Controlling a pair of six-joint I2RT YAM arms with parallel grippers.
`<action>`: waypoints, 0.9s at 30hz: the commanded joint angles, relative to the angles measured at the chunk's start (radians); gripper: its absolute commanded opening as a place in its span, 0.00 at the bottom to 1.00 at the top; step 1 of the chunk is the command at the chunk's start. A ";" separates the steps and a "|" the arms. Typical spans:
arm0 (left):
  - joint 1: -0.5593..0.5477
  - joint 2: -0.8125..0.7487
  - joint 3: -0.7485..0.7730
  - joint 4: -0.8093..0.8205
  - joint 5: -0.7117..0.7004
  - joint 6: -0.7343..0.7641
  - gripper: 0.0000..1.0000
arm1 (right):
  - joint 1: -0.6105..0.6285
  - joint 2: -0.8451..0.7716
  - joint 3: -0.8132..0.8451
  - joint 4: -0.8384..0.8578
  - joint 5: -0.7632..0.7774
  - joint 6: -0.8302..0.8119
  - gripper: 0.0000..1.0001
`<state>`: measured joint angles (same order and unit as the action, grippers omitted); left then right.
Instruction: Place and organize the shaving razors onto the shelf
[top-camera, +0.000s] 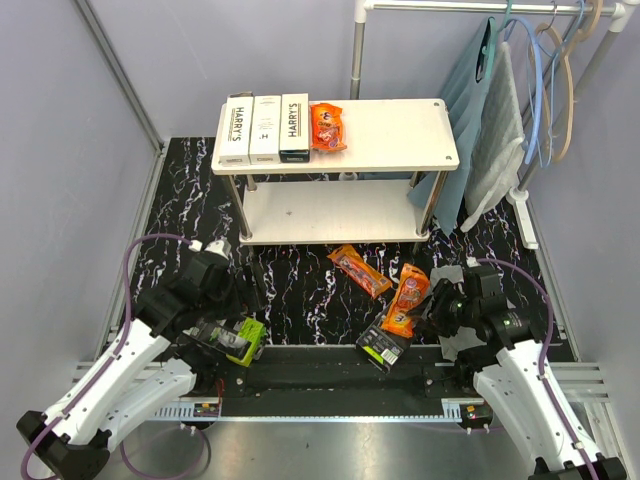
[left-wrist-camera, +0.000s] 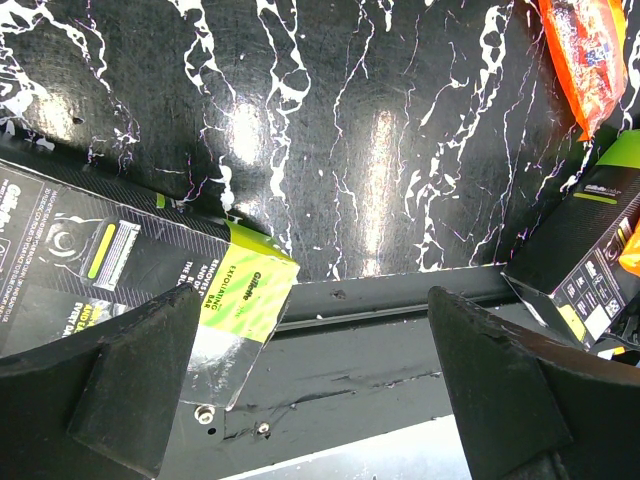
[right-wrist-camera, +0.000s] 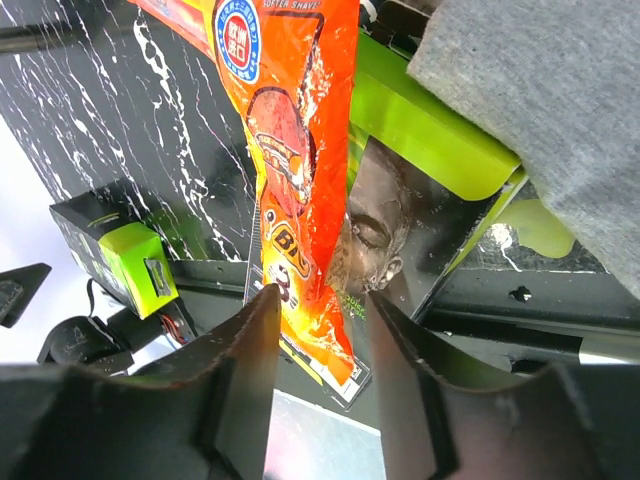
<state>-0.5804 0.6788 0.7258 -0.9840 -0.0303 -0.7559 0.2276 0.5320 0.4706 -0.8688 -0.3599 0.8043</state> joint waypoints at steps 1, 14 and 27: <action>0.002 0.007 -0.006 0.045 0.020 0.015 0.99 | 0.006 -0.004 0.005 -0.004 0.016 0.009 0.51; 0.002 0.005 -0.008 0.045 0.023 0.015 0.99 | 0.006 0.034 -0.049 0.091 0.018 0.045 0.51; 0.002 0.015 -0.005 0.048 0.023 0.018 0.99 | 0.006 0.066 -0.069 0.148 -0.004 0.033 0.13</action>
<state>-0.5804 0.6895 0.7258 -0.9741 -0.0288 -0.7555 0.2276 0.5903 0.4149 -0.7563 -0.3584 0.8509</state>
